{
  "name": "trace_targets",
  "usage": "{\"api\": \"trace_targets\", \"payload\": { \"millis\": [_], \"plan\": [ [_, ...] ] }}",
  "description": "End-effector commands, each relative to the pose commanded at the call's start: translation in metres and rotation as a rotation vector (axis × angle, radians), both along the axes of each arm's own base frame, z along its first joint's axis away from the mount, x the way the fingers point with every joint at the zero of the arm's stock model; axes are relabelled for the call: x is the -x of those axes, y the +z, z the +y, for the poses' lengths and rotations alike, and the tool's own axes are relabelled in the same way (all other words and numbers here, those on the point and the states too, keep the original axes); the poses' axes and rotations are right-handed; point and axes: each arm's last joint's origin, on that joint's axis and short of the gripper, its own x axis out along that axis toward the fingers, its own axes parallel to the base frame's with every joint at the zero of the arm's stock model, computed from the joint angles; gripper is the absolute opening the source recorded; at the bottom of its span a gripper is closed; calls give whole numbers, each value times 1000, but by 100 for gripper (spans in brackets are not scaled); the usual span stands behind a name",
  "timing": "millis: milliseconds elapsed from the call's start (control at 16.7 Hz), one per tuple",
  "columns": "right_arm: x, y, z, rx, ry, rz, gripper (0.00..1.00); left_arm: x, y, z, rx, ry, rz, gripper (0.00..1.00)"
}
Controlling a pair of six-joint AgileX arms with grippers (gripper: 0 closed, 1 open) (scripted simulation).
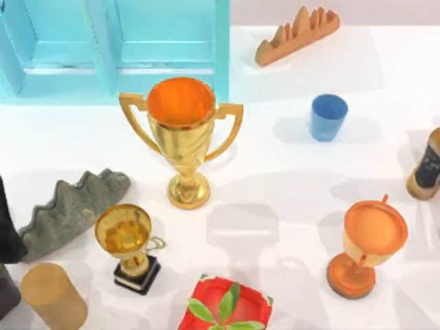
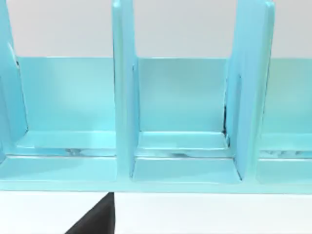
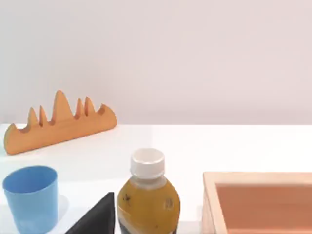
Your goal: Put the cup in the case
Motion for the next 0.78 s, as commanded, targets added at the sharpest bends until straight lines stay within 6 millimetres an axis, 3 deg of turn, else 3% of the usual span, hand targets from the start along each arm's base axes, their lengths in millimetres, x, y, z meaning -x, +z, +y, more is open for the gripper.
{"api": "trace_targets", "payload": {
  "millis": [360, 600, 780],
  "plan": [
    [-2, 14, 2, -19, 21, 79, 100, 0, 0, 0, 0, 0, 0, 100],
    [-13, 53, 7, -72, 49, 262, 100, 0, 0, 0, 0, 0, 0, 100],
    [-37, 94, 15, -121, 60, 430, 100, 0, 0, 0, 0, 0, 0, 100]
  ]
}}
